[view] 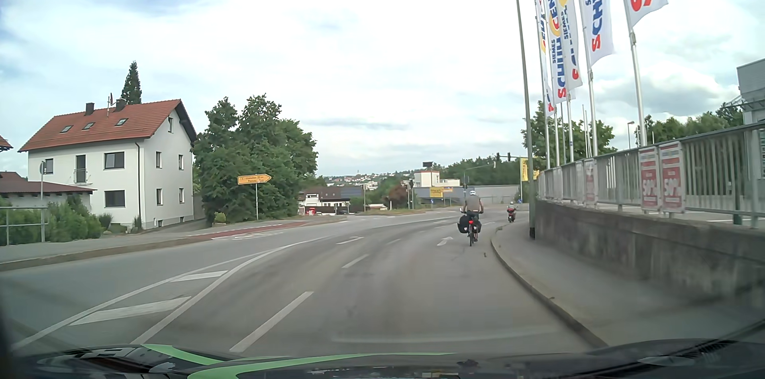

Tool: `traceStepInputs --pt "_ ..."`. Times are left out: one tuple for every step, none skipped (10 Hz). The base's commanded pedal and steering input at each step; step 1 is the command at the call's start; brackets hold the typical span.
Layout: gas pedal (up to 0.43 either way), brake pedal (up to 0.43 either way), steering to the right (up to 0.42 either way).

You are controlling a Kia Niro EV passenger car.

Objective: Follow the waypoints while adhering to traffic rules and regulations

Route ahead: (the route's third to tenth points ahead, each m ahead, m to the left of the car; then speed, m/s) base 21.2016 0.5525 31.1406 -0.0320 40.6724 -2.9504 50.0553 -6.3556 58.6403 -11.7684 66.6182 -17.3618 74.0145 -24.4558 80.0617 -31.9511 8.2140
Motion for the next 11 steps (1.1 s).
traceStepInputs --pt "0.039 0.0 0.018" --pt "0.028 0.0 0.02" --pt "0.0 0.0 0.025" --pt "0.0 0.0 0.028" --pt "0.0 0.0 0.03" --pt "0.0 0.0 0.031" --pt "0.0 0.0 0.034" --pt "0.0 0.0 0.038" --pt "0.0 0.0 0.042" --pt "0.0 0.0 0.044" --pt "0.0 0.0 0.046"
